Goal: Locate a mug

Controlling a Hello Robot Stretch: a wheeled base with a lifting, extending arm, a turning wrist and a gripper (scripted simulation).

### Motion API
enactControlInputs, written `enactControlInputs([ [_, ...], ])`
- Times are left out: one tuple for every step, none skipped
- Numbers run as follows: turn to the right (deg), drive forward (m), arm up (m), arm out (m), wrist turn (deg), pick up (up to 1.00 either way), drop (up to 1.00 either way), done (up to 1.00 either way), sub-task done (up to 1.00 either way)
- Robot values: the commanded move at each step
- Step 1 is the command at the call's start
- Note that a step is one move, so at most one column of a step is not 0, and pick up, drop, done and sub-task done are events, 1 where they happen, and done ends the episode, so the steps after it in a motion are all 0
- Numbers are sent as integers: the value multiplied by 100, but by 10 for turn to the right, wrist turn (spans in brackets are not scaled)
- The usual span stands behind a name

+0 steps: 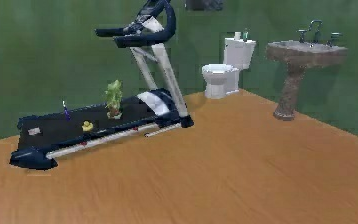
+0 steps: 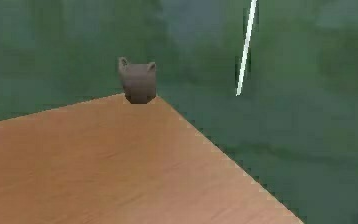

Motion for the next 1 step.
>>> enactControlInputs([
  [390,0,0,0,0,0,0,0,0],
])
